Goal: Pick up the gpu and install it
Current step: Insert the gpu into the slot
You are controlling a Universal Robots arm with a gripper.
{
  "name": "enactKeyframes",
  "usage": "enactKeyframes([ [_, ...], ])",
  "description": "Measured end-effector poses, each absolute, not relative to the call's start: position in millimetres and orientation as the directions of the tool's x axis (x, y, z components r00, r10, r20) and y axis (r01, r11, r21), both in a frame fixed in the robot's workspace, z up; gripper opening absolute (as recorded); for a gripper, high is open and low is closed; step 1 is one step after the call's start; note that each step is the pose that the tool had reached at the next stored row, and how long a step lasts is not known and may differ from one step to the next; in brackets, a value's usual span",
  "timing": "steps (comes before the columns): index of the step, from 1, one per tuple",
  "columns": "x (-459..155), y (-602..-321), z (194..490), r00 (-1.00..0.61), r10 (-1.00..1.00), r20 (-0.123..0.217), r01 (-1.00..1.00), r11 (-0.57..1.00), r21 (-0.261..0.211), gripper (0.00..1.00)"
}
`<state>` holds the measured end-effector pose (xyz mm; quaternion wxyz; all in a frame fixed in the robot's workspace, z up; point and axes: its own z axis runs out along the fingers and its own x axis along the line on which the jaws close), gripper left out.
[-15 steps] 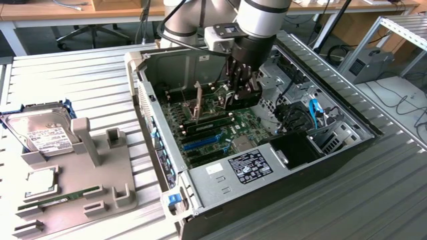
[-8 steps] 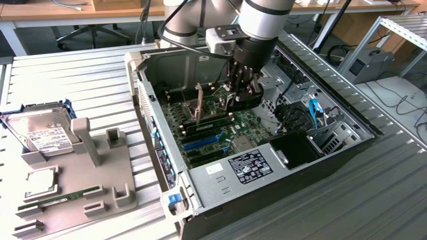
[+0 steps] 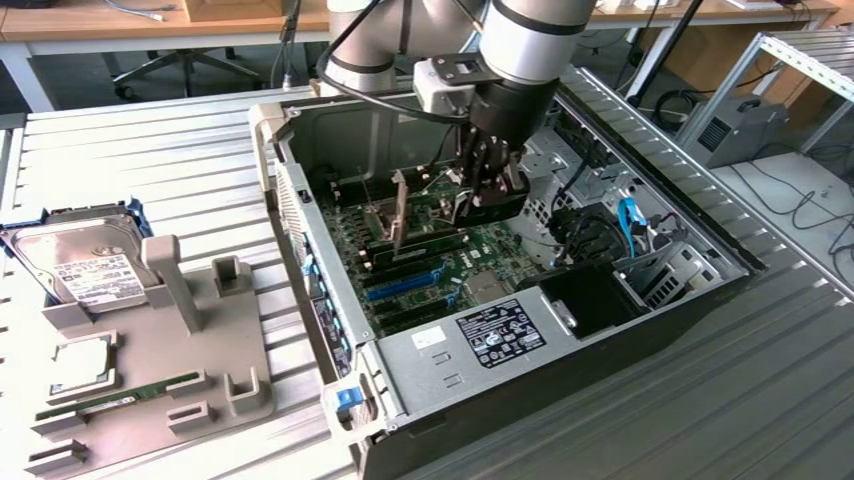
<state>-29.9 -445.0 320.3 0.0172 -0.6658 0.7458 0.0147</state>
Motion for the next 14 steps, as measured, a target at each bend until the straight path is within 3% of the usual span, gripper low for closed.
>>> enactKeyframes([
  [14,-42,-446,319,-0.113,-0.993,-0.047,-0.994,0.113,-0.001,0.29],
])
